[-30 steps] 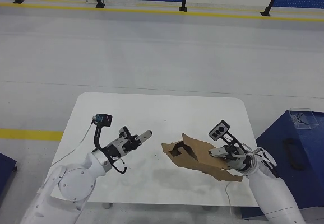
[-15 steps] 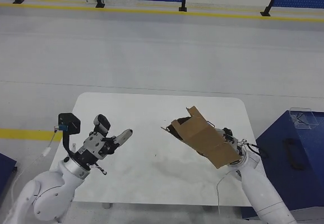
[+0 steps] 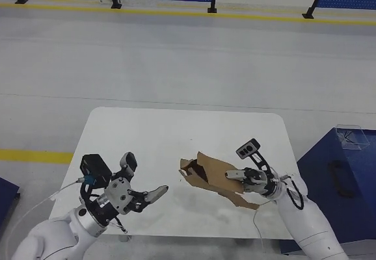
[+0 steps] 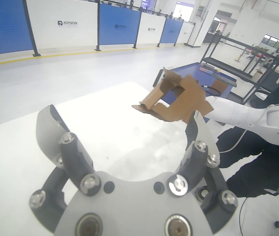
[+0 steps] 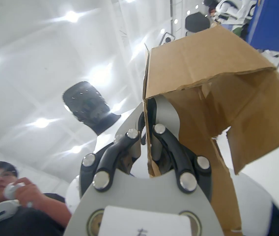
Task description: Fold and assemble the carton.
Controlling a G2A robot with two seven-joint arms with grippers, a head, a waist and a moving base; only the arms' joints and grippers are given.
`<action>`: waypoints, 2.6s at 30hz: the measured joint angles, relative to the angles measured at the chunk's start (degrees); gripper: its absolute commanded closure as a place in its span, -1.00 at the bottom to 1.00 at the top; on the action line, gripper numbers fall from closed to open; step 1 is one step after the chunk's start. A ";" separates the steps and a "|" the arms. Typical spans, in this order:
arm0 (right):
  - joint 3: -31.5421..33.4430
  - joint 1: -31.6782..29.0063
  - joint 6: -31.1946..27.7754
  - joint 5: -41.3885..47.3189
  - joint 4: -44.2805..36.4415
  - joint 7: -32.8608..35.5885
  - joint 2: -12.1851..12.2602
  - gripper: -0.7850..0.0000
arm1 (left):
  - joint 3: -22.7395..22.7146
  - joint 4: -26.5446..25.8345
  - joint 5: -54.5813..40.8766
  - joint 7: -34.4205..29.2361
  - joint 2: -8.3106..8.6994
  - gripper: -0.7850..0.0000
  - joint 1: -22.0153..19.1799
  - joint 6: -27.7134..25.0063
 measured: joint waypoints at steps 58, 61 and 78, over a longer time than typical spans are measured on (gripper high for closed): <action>-4.17 -0.71 9.24 4.65 -2.80 -1.70 -1.93 1.00 | 3.64 7.64 2.36 0.29 -1.49 -1.00 -7.16 4.58; -4.33 0.10 15.78 12.76 -0.27 0.58 -2.42 1.00 | -0.84 7.27 -2.53 3.66 -1.39 -1.00 -5.51 4.17; -8.33 2.59 26.46 19.91 4.24 3.10 -4.22 1.00 | -1.81 4.01 -0.85 3.34 -1.08 -1.00 -1.89 -3.03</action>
